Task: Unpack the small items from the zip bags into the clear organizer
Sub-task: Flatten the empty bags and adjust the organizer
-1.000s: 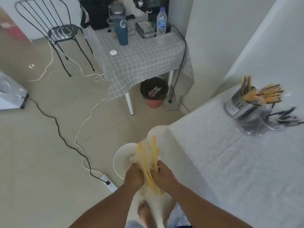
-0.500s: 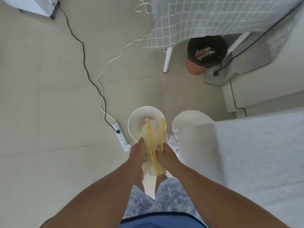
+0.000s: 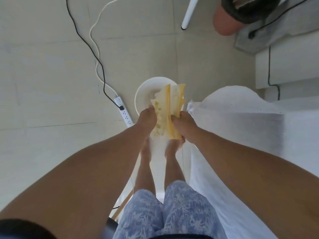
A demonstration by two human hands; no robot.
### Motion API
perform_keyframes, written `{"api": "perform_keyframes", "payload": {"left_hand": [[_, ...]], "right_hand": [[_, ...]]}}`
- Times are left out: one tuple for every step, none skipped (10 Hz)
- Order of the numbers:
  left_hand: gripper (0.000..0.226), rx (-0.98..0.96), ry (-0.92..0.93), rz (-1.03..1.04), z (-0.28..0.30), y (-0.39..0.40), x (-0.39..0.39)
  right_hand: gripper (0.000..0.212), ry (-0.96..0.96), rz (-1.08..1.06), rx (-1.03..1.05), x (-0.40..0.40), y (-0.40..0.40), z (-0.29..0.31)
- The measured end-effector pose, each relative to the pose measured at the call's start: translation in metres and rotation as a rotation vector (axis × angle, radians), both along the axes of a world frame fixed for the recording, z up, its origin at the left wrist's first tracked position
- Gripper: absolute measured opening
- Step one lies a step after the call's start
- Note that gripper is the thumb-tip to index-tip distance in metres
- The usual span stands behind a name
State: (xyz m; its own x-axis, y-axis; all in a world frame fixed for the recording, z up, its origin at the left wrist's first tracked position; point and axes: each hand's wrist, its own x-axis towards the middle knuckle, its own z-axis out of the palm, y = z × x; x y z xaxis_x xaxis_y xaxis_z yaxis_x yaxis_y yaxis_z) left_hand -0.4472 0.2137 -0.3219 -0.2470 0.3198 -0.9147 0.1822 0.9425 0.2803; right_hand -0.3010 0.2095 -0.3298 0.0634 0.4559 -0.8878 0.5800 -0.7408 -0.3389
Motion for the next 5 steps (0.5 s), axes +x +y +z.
{"api": "perform_keyframes", "payload": {"left_hand": [[0.05, 0.017, 0.016, -0.068, -0.014, -0.002, -0.014], [0.051, 0.045, 0.14, -0.044, -0.025, -0.017, -0.033], [0.041, 0.163, 0.21, -0.157, -0.014, -0.036, -0.05], [0.036, 0.169, 0.214, -0.322, -0.01, -0.059, -0.062], [0.029, 0.179, 0.214, -0.491, 0.003, -0.075, -0.061]], "right_hand": [[0.064, -0.037, 0.062, -0.03, 0.004, 0.015, -0.016], [0.071, -0.027, 0.096, -0.039, 0.012, 0.023, -0.026], [0.043, -0.078, 0.121, -0.071, 0.021, 0.02, -0.023], [0.05, -0.082, 0.137, -0.007, 0.027, 0.007, -0.019], [0.055, -0.109, 0.166, 0.015, 0.028, -0.011, -0.011]]}}
